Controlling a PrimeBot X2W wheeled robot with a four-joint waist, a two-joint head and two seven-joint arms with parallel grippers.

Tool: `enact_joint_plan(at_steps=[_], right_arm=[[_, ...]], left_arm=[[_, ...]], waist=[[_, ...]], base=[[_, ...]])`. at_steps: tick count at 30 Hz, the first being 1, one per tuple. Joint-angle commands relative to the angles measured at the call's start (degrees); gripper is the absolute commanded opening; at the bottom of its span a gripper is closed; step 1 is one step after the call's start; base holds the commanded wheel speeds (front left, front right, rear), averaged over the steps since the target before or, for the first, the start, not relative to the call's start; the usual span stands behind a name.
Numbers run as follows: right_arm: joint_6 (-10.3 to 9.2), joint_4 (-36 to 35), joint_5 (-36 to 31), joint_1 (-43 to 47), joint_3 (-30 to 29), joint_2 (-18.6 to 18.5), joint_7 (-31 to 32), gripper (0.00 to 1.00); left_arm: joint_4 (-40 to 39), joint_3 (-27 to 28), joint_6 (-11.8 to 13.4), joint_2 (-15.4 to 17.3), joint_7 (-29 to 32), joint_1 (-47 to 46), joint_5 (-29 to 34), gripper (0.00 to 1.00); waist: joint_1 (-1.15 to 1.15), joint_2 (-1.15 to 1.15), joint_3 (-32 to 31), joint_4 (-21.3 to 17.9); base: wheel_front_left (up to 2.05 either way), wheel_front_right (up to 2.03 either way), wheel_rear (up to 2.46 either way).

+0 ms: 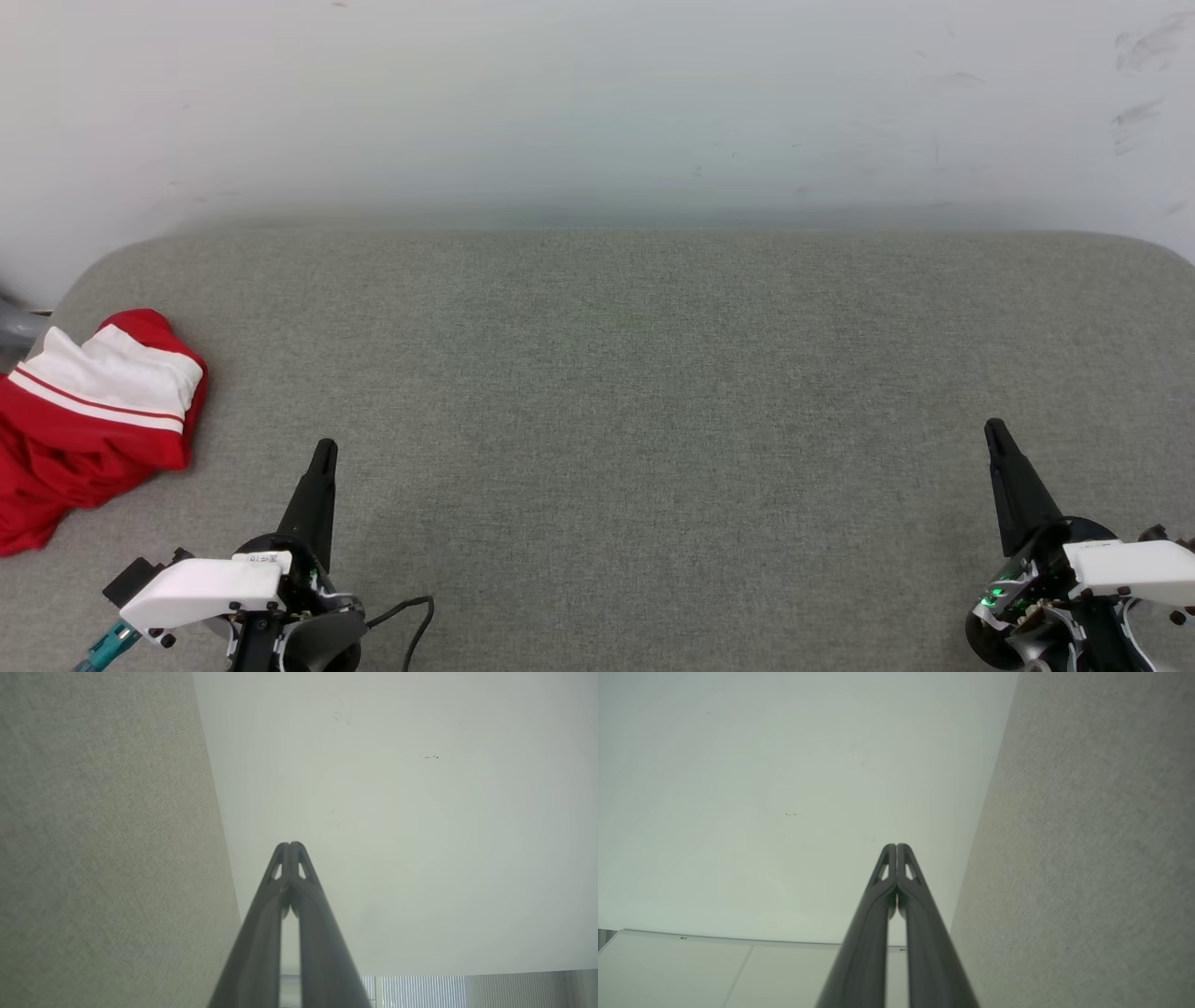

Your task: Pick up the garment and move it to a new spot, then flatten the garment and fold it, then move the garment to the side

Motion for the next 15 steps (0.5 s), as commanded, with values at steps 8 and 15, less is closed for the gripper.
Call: enact_joint_plan(at_steps=[8,15], right_arm=[[-0.04,0.04,-0.26,-0.7,0.01,0.27,0.05,0.0],[-0.04,0.04,-0.26,-0.7,0.01,0.27,0.05,0.0]], left_arm=[[0.01,0.17,-0.15,-0.08,0.11,-0.37,0.09,0.0],[0.01,0.17,-0.15,-0.08,0.1,-0.37,0.09,0.0]], waist=[[0.0,0.0,0.0,0.0],[0.0,0.0,0.0,0.0]], base=[[0.0,0.0,0.0],[0.0,0.0,0.0]])
